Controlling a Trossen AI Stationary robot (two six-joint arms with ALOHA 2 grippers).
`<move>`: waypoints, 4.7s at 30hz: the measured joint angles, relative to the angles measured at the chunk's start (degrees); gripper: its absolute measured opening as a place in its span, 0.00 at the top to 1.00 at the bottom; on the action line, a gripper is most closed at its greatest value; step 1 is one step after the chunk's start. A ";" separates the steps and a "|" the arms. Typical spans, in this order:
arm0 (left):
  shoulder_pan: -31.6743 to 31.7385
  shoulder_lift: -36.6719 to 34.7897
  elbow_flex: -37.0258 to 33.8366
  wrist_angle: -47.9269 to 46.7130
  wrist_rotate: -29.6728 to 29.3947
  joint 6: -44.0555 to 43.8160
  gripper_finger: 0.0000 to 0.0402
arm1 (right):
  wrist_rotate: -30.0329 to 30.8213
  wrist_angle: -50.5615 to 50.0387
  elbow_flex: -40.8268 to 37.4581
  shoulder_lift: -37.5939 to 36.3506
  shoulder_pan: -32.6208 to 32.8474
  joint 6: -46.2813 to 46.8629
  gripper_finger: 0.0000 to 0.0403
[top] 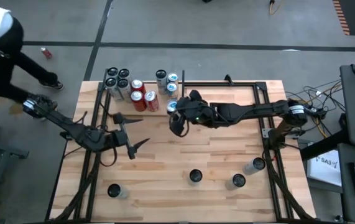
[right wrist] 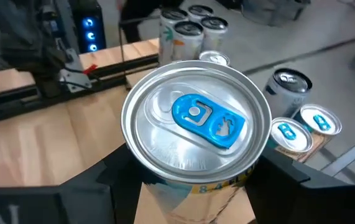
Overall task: Place canned beverage on shelf
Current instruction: Put the blue and silver soda can on the shelf aligned with the other blue and silver soda cans
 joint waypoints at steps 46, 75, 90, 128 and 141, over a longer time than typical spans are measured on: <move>-0.04 -3.12 -0.07 -5.97 1.97 -1.65 0.09 | -4.08 0.54 -0.07 5.66 -6.28 7.21 0.47; -0.04 -2.22 -0.09 -5.79 1.57 0.06 0.09 | -4.37 6.23 -0.32 9.64 -8.22 7.69 0.47; -0.02 -2.24 -0.13 -5.94 1.46 1.17 0.09 | -4.09 8.49 0.09 13.99 -10.51 9.51 0.47; 0.07 6.19 -0.24 1.26 3.31 -7.05 0.09 | -9.81 8.20 0.04 5.42 -0.79 -0.78 0.44; 5.56 13.14 -0.24 5.74 -2.58 -11.92 0.09 | -5.53 13.82 0.04 5.20 5.62 -6.40 0.44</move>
